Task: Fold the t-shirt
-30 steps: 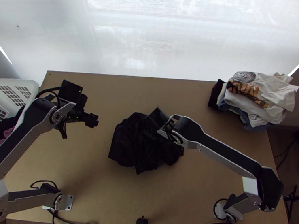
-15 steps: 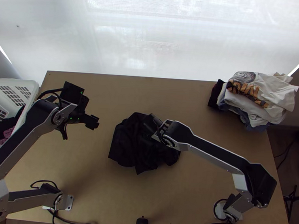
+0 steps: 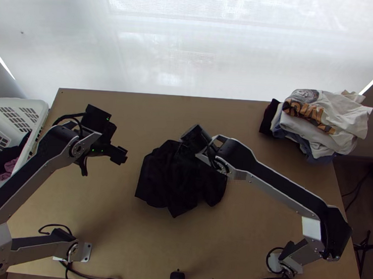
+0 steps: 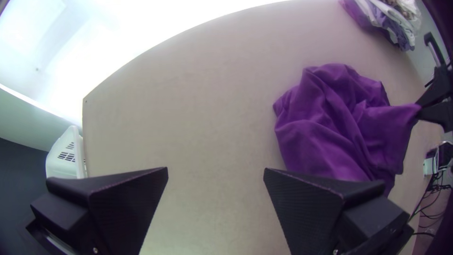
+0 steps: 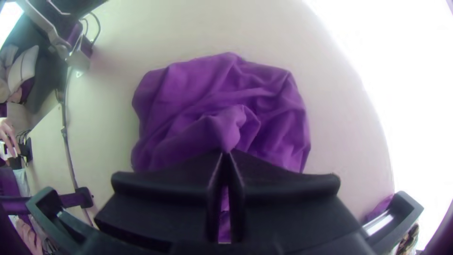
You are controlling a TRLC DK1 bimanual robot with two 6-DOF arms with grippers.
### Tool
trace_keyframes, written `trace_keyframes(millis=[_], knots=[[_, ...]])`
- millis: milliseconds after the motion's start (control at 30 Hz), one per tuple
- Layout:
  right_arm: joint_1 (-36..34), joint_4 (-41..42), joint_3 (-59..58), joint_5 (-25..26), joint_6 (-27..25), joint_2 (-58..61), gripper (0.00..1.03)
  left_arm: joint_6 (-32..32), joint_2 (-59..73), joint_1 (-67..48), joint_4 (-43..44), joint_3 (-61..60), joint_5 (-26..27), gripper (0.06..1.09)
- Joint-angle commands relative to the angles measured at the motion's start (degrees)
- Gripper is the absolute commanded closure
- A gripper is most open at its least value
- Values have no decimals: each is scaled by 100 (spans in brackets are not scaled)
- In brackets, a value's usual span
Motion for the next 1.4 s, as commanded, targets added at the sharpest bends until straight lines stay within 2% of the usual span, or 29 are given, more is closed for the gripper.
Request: trace_keyframes(millis=[0,233,400,600,767,967,1100,1200,1367], knots=[[-386,-235,1045,366,-136,-59,100,10,11,-83,64,-32,-2,10],[-747,-262,2363,1272,-628,-6,100,-26,11,-373,231,-191,6,10],[-966,-288,2882,1667,-821,64,100,-43,98,-812,345,-366,6,10],[-1423,-393,2882,1764,-795,-6,100,115,204,-1436,257,-674,85,10],[-2003,-288,2899,2054,-786,-50,100,150,125,-1594,143,-823,507,10],[-2619,547,2899,2177,-1041,-41,100,212,-86,-2008,-297,-648,1237,10],[-2909,916,2882,2203,-1287,126,100,247,19,-2482,-358,-577,1386,10],[-3040,1347,2856,2274,-1340,240,100,256,336,-2605,-156,-507,1386,10],[-3014,1373,2671,2282,-1340,389,100,133,995,-2588,696,-129,1377,10]])
